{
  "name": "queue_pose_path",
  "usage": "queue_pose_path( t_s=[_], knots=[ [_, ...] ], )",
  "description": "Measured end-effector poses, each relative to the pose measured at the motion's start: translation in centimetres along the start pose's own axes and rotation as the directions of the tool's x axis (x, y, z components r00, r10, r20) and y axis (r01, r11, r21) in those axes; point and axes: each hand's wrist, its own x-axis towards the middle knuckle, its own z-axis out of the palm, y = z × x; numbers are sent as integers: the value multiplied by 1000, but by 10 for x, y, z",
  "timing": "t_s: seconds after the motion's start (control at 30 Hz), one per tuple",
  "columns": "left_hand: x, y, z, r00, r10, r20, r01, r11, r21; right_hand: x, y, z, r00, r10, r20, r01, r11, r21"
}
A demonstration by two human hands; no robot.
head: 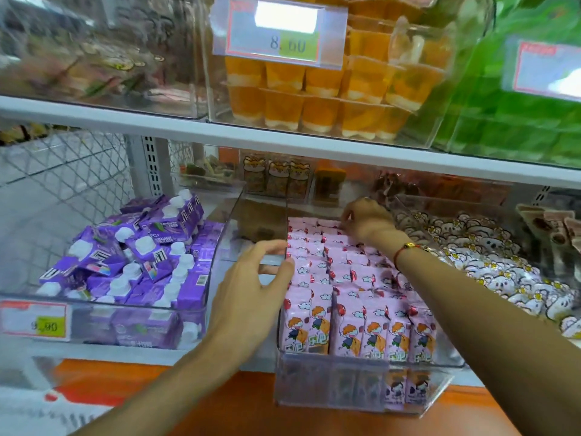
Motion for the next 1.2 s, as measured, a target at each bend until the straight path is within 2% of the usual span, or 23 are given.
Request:
queue_pose_path(
  t_s=[0.13, 0.23, 0.3, 0.37, 0.47, 0.53, 0.67, 0.8, 0.93, 1.07, 1.2],
  knots=[
    [1, 0, 0, 1000, -3, -6, 3, 1000, -19, 0, 3, 2, 997, -12, -74, 14, 999, 32],
    [1, 1, 0, 1000, 1, -2, -1, 1000, -21, 1, 5, 0, 986, 39, -161, -5, 978, 208],
    [2, 1, 0, 1000, -1, 2, 1, 1000, -18, 0, 5, -6, 964, 126, -232, -13, 900, 435],
    [3, 2, -1, 1000, -18, 5, 18, 1000, -19, -10, 3, -13, 947, 164, -276, 44, 784, 619],
    [3, 3, -3, 1000, -27, 4, 27, 1000, -5, -41, -3, -24, 900, 221, -376, 166, 625, 762],
    [2, 6, -3, 999, 31, -22, -30, 999, 31, -65, -4, -31, 859, 291, -421, 213, 545, 811],
    [-3, 19, -1, 958, 284, -52, -274, 951, 145, -117, -1, -43, 864, 339, -371, 263, 323, 909],
    [-14, 31, 8, 905, 419, 69, -424, 889, 174, -155, 4, -47, 915, 323, -244, 204, 154, 967],
    [-23, 44, 18, 798, 585, 148, -596, 728, 338, -173, 2, -44, 956, 281, -90, 89, 17, 996],
    [-26, 46, 23, 770, 614, 173, -621, 662, 420, -179, 1, -47, 968, 248, -29, 43, -49, 998],
    [-23, 41, 23, 827, 552, 108, -548, 750, 369, -178, 3, -50, 965, 254, 68, -32, -141, 990]
  ],
)
